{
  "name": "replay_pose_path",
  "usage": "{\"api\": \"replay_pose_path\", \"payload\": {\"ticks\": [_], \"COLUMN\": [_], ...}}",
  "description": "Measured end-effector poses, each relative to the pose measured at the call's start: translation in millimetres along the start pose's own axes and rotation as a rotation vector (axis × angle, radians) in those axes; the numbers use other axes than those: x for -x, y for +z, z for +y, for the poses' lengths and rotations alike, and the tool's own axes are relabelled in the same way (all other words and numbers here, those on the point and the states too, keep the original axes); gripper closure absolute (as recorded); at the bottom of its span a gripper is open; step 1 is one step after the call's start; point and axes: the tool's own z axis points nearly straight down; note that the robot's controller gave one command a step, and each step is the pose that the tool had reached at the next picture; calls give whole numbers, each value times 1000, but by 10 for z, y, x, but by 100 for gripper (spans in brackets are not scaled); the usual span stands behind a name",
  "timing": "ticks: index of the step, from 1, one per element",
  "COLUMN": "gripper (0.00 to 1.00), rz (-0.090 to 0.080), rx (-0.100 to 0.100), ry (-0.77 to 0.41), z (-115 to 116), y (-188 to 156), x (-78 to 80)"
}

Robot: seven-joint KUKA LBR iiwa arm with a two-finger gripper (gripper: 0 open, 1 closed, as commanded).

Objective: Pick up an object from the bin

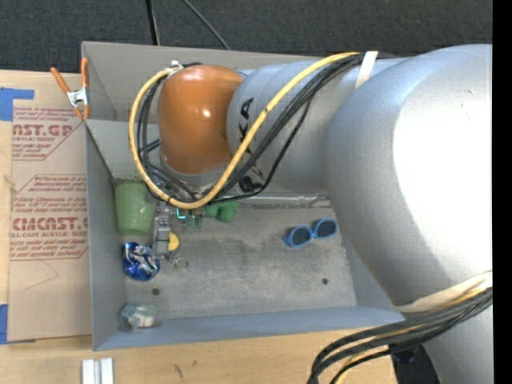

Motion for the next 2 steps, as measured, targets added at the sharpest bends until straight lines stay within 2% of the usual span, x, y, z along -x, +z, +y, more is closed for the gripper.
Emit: {"api": "replay_pose_path", "payload": {"ticks": [1, 2], "gripper": [0, 100], "rz": [-10, -11], "rx": [2, 2], "ry": [-90, -86], "z": [203, 187], "y": [564, 525], "x": [-765, -734]}}
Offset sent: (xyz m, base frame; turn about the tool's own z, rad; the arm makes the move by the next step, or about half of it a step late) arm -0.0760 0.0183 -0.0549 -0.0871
